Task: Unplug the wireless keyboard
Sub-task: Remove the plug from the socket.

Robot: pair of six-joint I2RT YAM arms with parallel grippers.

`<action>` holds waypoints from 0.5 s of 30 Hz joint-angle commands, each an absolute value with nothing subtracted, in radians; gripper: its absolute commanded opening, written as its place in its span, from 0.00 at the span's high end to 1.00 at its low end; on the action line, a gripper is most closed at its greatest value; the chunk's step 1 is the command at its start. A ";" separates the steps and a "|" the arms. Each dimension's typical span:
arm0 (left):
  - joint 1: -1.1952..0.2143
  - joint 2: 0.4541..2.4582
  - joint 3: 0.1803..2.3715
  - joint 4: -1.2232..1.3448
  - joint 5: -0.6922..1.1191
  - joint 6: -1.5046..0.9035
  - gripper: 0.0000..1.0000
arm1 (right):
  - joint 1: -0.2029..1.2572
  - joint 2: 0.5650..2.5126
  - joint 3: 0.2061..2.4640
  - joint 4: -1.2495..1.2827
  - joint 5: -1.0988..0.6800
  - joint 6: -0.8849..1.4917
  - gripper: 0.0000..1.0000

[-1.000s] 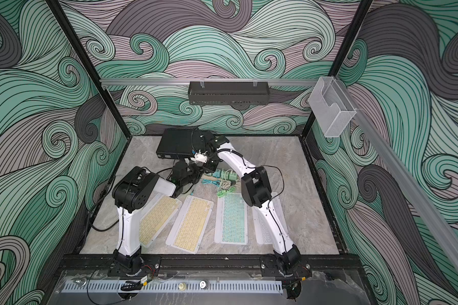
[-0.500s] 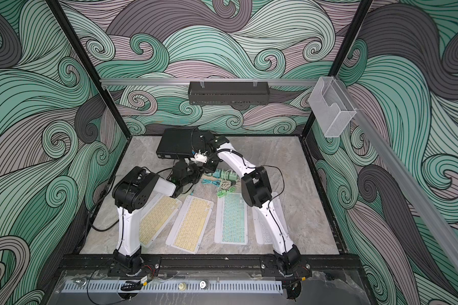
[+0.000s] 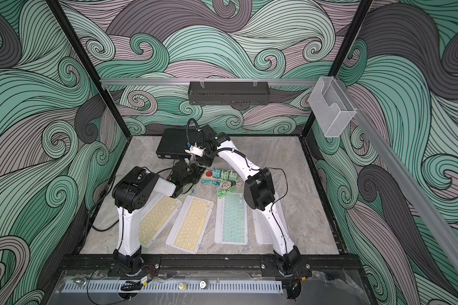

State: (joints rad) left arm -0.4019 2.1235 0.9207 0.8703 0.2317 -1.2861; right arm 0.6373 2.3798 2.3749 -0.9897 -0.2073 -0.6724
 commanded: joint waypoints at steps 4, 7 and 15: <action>-0.407 2.209 0.849 0.553 0.200 -1.278 1.00 | 0.636 2.330 2.337 -0.924 -0.182 -0.689 1.00; -0.404 2.189 0.822 0.596 0.199 -1.270 1.00 | 0.640 2.280 2.247 -0.839 -0.168 -0.681 1.00; -0.404 1.977 0.759 0.485 0.118 -1.156 1.00 | 0.646 2.178 2.067 -0.625 -0.170 -0.623 1.00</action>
State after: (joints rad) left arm -0.4015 1.9965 0.8181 0.7952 0.1848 -1.2308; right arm 0.6407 2.2364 2.0903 -0.7559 -0.1574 -0.6502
